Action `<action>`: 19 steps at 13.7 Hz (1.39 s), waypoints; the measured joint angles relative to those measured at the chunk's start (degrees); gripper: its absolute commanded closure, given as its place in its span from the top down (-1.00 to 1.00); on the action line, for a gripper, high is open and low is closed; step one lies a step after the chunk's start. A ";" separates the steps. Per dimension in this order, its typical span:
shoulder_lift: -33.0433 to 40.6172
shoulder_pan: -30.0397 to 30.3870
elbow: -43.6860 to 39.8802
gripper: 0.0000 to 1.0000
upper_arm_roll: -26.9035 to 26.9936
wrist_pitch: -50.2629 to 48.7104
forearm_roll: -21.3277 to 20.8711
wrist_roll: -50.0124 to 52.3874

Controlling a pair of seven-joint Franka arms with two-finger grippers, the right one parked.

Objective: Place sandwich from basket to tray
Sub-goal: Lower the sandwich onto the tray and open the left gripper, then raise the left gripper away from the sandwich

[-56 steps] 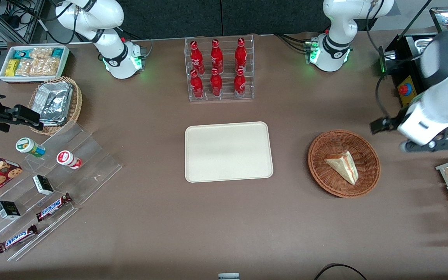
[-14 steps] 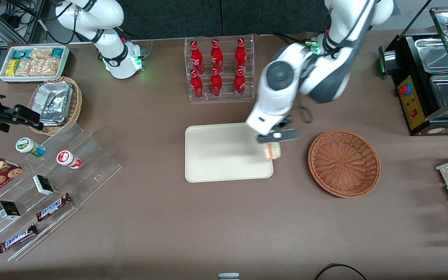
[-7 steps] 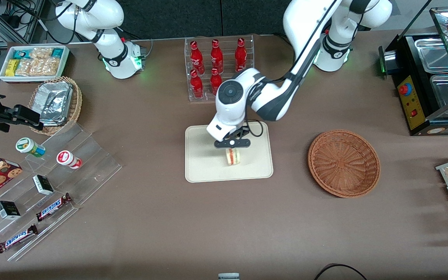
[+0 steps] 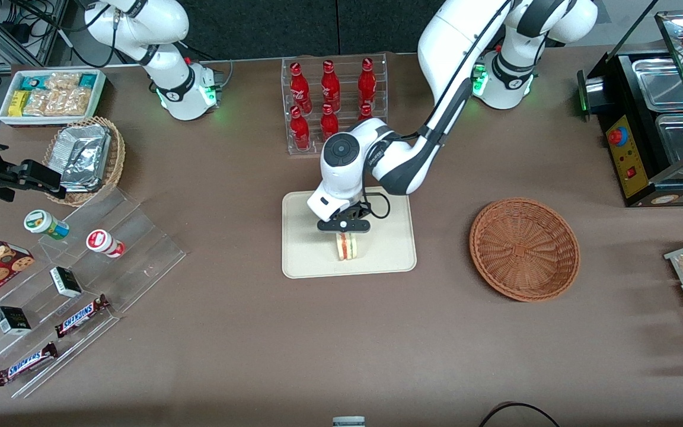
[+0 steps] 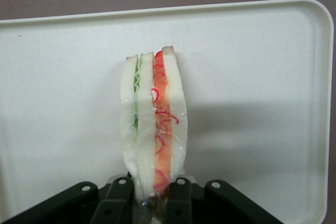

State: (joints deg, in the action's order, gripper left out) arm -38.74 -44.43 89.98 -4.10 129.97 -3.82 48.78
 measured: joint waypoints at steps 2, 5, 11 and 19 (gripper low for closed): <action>-0.48 -0.29 0.00 -0.39 0.00 0.18 -0.07 0.00; -1.16 -0.64 -0.01 0.98 0.00 0.33 -0.09 0.00; 0.78 -0.29 -2.33 0.99 0.82 -5.59 -0.09 0.18; 20.69 9.07 -4.29 0.99 3.96 -33.48 1.75 0.47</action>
State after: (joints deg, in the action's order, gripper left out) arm -18.05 -35.37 85.69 -0.14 96.49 -2.07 49.25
